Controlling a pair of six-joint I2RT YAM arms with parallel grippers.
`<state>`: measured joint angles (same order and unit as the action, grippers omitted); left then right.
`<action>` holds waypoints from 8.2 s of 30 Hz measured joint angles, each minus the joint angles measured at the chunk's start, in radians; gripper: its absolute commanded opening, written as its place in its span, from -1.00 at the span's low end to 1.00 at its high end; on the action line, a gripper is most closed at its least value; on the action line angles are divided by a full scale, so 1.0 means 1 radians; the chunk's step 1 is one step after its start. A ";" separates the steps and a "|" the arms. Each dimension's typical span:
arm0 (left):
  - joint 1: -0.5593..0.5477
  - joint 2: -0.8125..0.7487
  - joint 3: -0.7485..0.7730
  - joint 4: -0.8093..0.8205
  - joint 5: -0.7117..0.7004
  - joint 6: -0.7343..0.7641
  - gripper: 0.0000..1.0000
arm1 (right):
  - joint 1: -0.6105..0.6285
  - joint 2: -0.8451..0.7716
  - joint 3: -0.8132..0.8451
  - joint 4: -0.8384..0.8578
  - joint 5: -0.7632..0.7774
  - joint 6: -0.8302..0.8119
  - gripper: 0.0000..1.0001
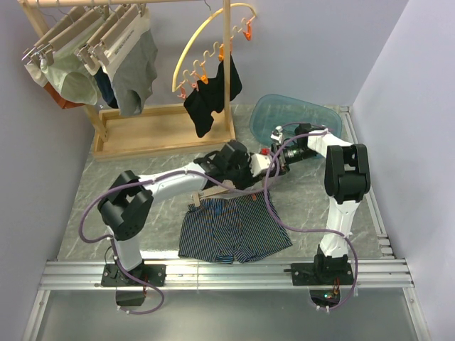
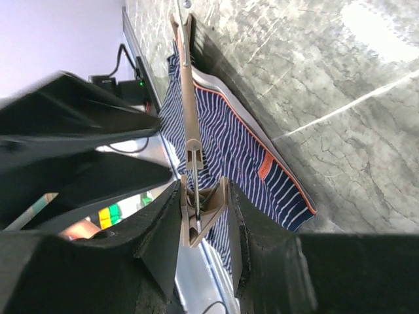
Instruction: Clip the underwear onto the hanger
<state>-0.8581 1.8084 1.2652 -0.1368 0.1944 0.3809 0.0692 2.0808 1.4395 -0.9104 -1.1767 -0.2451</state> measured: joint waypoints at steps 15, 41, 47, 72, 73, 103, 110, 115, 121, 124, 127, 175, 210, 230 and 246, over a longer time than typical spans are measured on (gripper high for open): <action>0.141 0.052 0.260 -0.243 0.392 -0.076 0.33 | 0.000 -0.004 0.003 -0.102 -0.032 -0.194 -0.83; 0.147 0.212 0.273 -0.285 0.533 -0.073 -0.75 | 0.006 -0.066 0.012 -0.123 -0.019 -0.240 -0.13; 0.147 0.212 0.212 -0.250 0.513 -0.066 -0.80 | 0.005 -0.181 -0.045 0.000 0.084 -0.113 -0.05; 0.147 0.137 0.137 -0.215 0.481 -0.026 -0.80 | -0.008 -0.211 -0.137 0.103 0.042 -0.050 -0.44; 0.147 0.137 0.137 -0.215 0.481 -0.026 -0.79 | -0.008 -0.209 -0.137 0.103 0.034 -0.050 -0.43; 0.148 0.137 0.137 -0.220 0.481 -0.024 -0.29 | 0.001 -0.193 -0.191 0.123 -0.025 -0.063 -0.95; 0.148 0.137 0.184 -0.285 0.481 -0.021 0.18 | 0.008 -0.193 -0.206 0.139 -0.032 -0.053 -1.00; 0.166 0.168 0.379 -0.429 0.518 -0.018 0.29 | 0.010 -0.193 -0.206 0.154 -0.036 -0.050 -1.00; 0.193 0.187 0.520 -0.546 0.591 0.002 0.46 | 0.011 -0.211 -0.206 0.158 -0.037 -0.068 -1.00; 0.200 0.222 0.566 -0.623 0.654 0.031 0.53 | 0.012 -0.225 -0.206 0.157 -0.037 -0.088 -1.00; 0.207 0.287 0.622 -0.683 0.717 0.044 0.51 | 0.013 -0.240 -0.206 0.156 -0.037 -0.103 -1.00; 0.246 0.429 0.568 -0.484 1.019 -0.208 -0.99 | 0.057 -0.301 -0.206 0.159 0.016 -0.133 -0.74; 0.269 0.450 0.591 -0.635 1.012 -0.061 -0.99 | 0.176 -0.165 -0.310 0.446 0.408 0.196 -0.17; 0.300 0.450 0.568 -0.602 1.008 -0.075 -0.99 | 0.157 -0.356 -0.387 0.505 0.311 0.195 -1.00; 0.326 0.450 0.560 -0.558 1.000 -0.105 -0.99 | 0.147 -0.375 -0.451 0.505 0.289 0.166 -1.00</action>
<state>-0.5323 2.2581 1.8252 -0.6949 1.1942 0.2760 0.2161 1.7061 0.9890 -0.4053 -0.8879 -0.0795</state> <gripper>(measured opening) 0.080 0.012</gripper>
